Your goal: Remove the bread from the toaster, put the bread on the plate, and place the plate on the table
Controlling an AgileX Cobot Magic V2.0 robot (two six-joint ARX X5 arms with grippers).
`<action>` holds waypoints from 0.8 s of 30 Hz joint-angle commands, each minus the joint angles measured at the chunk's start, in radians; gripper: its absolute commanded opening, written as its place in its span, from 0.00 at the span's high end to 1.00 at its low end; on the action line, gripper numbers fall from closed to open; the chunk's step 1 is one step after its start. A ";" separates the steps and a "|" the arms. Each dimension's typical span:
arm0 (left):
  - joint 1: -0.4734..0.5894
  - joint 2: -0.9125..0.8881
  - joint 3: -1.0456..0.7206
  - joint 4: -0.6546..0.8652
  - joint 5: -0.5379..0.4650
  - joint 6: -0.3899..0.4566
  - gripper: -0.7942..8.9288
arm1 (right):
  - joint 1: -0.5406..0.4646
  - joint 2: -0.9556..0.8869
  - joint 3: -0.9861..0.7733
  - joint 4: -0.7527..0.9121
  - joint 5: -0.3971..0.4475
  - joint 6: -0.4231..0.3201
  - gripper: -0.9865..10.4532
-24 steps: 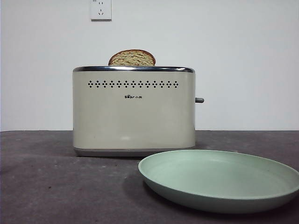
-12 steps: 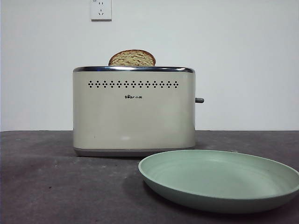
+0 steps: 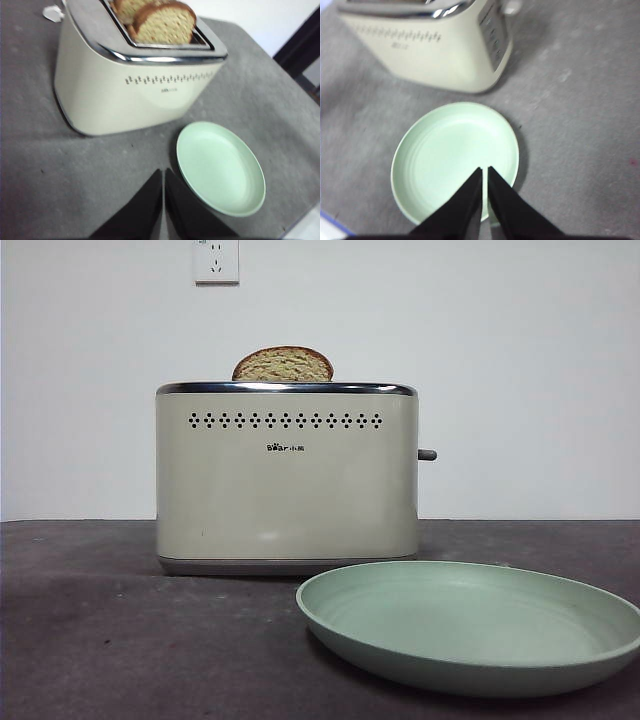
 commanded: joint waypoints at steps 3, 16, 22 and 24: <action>-0.017 0.009 0.019 -0.002 0.005 0.040 0.91 | 0.034 0.023 0.022 -0.004 0.001 -0.038 0.91; -0.018 0.012 0.019 0.023 0.005 0.039 0.52 | 0.037 0.029 0.022 -0.003 0.027 -0.005 0.62; -0.021 0.065 0.050 0.103 0.005 0.048 0.52 | 0.037 0.031 0.022 -0.004 0.027 -0.005 0.62; -0.032 0.106 0.077 0.130 0.005 0.066 0.52 | 0.037 0.034 0.022 -0.004 0.027 -0.005 0.62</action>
